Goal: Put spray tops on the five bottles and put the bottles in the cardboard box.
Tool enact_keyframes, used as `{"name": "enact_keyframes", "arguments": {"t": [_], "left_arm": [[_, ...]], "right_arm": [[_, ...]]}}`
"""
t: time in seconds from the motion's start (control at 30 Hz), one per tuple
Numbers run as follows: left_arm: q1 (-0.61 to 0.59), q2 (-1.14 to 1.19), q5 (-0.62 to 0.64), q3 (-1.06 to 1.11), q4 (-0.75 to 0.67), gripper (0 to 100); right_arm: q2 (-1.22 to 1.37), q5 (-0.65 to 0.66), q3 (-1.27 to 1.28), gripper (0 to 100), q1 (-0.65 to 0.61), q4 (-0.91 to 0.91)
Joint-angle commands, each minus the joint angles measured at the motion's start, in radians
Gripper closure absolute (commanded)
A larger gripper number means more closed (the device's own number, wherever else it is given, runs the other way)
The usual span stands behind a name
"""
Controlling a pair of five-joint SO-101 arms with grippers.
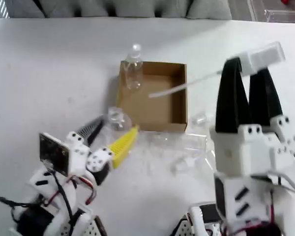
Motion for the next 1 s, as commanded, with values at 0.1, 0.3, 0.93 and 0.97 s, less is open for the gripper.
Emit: {"name": "enact_keyframes", "arguments": {"t": [0.1, 0.3, 0.93, 0.97], "left_arm": [[0.048, -0.084, 0.005, 0.12, -0.137, 98], [0.045, -0.084, -0.031, 0.138, -0.126, 98], [-0.084, -0.084, -0.138, 0.313, -0.213, 98], [-0.088, -0.084, -0.138, 0.319, -0.227, 98]], "right_arm": [[0.008, -0.002, 0.129, 98.2, -0.139, -0.17], [0.01, 0.265, 0.232, 98.2, -0.371, -0.176], [0.113, 0.382, 0.269, 98.3, -0.372, -0.246], [0.113, 0.382, 0.269, 98.3, -0.367, -0.246]]}}
